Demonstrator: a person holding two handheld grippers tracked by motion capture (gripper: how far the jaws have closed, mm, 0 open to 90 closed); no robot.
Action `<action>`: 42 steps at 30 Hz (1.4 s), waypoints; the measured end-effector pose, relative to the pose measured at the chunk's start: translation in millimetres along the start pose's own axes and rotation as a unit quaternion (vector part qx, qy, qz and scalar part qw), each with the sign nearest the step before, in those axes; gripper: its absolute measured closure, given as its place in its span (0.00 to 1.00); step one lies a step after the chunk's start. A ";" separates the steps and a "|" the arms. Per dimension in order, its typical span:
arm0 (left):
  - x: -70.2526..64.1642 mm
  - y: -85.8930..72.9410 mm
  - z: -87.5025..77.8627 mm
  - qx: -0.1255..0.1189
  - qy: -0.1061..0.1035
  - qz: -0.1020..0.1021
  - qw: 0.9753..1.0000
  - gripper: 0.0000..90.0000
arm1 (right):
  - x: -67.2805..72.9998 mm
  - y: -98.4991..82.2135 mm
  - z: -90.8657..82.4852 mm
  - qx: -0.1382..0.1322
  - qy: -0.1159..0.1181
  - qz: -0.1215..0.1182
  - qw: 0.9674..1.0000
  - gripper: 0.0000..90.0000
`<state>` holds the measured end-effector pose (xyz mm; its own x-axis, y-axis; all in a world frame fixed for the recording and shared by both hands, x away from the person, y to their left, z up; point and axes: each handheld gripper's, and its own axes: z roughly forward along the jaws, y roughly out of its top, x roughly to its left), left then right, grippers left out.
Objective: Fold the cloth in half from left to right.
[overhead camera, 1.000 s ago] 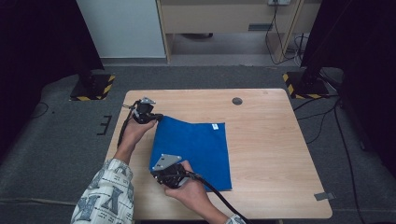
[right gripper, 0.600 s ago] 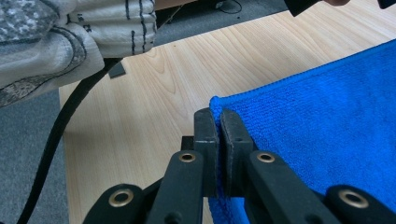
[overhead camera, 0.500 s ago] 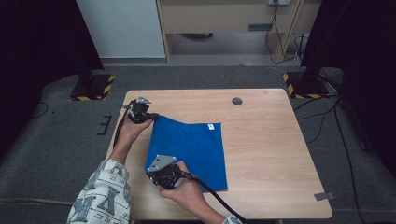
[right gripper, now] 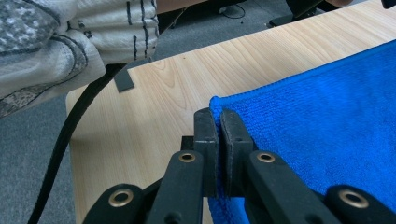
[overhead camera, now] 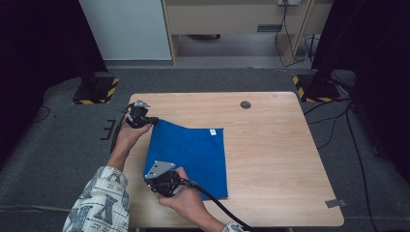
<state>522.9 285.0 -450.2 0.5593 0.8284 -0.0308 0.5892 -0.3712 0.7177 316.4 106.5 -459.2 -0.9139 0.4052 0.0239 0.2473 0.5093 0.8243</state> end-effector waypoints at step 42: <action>-101.0 48.6 68.4 -0.009 -0.048 0.025 0.998 0.98 | -43.3 -73.4 -72.9 -0.009 -0.047 0.061 0.997 0.96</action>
<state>534.9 154.6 -459.8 0.6417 0.7646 -0.0593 0.5482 -0.4033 0.7327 314.4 -3.8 -479.5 -0.8426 0.5336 0.0729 0.3488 0.4376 0.8288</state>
